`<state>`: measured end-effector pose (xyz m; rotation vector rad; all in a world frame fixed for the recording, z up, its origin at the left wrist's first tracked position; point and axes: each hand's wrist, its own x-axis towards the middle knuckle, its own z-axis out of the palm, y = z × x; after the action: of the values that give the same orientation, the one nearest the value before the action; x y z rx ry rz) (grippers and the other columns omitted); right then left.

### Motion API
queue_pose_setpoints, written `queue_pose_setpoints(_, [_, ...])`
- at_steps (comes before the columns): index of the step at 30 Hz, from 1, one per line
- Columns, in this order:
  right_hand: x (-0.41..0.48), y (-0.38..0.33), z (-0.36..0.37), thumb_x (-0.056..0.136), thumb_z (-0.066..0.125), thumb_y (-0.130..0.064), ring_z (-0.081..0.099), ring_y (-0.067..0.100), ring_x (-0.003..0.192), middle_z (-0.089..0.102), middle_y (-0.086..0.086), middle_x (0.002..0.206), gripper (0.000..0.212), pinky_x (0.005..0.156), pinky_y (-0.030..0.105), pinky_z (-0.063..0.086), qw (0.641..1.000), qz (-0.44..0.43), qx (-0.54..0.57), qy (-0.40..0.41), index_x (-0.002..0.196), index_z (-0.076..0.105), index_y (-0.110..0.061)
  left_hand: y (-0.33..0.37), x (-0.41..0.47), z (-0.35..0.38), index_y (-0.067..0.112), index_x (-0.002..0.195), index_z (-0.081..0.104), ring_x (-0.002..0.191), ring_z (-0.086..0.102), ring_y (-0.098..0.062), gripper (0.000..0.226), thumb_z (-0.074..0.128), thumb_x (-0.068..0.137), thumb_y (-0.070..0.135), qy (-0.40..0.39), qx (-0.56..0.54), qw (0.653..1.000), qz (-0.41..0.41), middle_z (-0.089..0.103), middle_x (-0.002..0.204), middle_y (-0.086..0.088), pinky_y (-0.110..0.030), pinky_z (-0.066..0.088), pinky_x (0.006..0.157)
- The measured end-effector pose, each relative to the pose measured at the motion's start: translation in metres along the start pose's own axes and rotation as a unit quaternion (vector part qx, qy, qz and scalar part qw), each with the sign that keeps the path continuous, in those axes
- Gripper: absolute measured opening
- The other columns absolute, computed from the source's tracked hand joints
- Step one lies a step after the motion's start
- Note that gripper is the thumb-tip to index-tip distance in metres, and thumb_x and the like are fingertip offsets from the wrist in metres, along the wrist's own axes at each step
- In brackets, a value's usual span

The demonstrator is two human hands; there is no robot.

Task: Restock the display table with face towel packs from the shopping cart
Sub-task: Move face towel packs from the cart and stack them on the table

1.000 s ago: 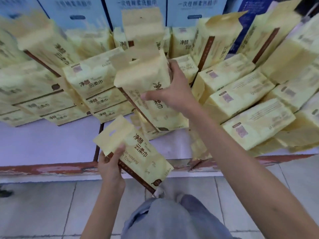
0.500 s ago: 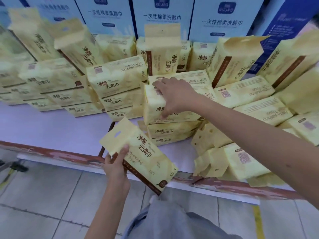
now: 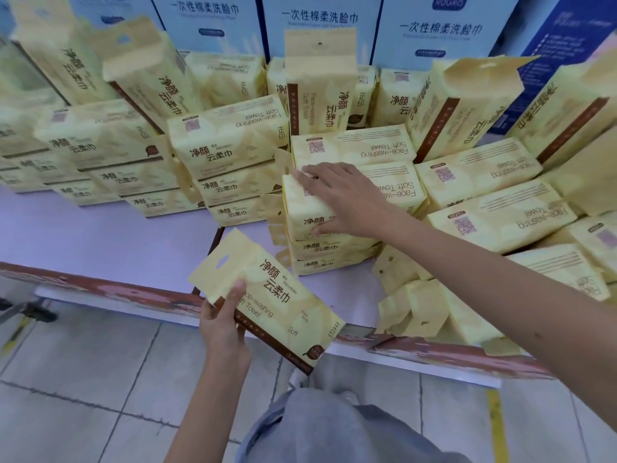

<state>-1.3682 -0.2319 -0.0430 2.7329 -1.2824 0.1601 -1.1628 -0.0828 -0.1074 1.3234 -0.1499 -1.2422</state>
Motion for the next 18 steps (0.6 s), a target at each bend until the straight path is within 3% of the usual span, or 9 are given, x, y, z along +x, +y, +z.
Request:
queue_pose_setpoints(4, [-0.001, -0.001, 0.001, 0.067, 0.072, -0.058, 0.032, 0.030, 0.138, 0.032, 0.011, 0.151, 0.106, 0.112, 0.044, 0.024, 0.999, 0.012, 0.025, -0.021, 0.148, 0.024, -0.012, -0.001, 0.000, -0.003, 0.019, 0.113, 0.058, 0.090, 0.063, -0.013, 0.036, 0.071, 0.079, 0.013, 0.009, -0.009, 1.000, -0.011, 0.068, 0.102, 0.002, -0.028, 0.049, 0.069])
queue_pose_setpoints(8, [-0.004, -0.007, -0.006, 0.073, 0.063, -0.064, 0.002, 0.026, 0.147, 0.007, 0.005, 0.159, 0.106, 0.118, 0.044, 0.003, 0.997, 0.051, 0.028, -0.058, 0.152, 0.006, -0.021, 0.002, -0.002, -0.005, 0.017, 0.116, 0.058, 0.095, 0.063, -0.017, 0.047, 0.075, 0.072, 0.018, 0.005, -0.015, 1.000, -0.016, 0.067, 0.107, 0.000, -0.028, 0.050, 0.071])
queue_pose_setpoints(12, [-0.020, -0.037, -0.026, 0.078, 0.063, -0.058, -0.011, 0.021, 0.146, 0.000, 0.000, 0.160, 0.099, 0.119, 0.043, -0.003, 0.977, 0.151, 0.148, -0.013, 0.151, 0.005, -0.024, 0.003, -0.001, -0.009, 0.020, 0.116, 0.060, 0.095, 0.065, -0.015, 0.101, 0.092, 0.024, 0.045, -0.001, -0.015, 1.000, -0.012, 0.069, 0.105, 0.002, -0.027, 0.054, 0.069])
queue_pose_setpoints(14, [-0.037, -0.061, -0.032, 0.081, 0.065, -0.050, -0.005, 0.016, 0.147, 0.010, -0.004, 0.159, 0.089, 0.117, 0.034, -0.001, 0.939, 0.201, 0.273, 0.055, 0.150, 0.016, -0.024, 0.001, 0.001, -0.012, 0.021, 0.116, 0.059, 0.100, 0.065, -0.017, 0.104, 0.092, 0.021, 0.046, 0.000, -0.026, 1.000, -0.008, 0.069, 0.105, 0.002, -0.026, 0.054, 0.069])
queue_pose_setpoints(18, [-0.077, -0.106, -0.022, 0.083, 0.068, -0.038, 0.029, 0.004, 0.133, 0.039, -0.012, 0.140, 0.065, 0.105, 0.018, 0.021, 0.814, 0.313, 0.468, 0.140, 0.140, 0.037, -0.027, -0.002, -0.001, -0.016, 0.023, 0.115, 0.061, 0.089, 0.068, -0.010, 0.112, 0.093, 0.011, 0.051, -0.013, -0.049, 0.999, -0.001, 0.072, 0.100, 0.007, -0.022, 0.056, 0.063])
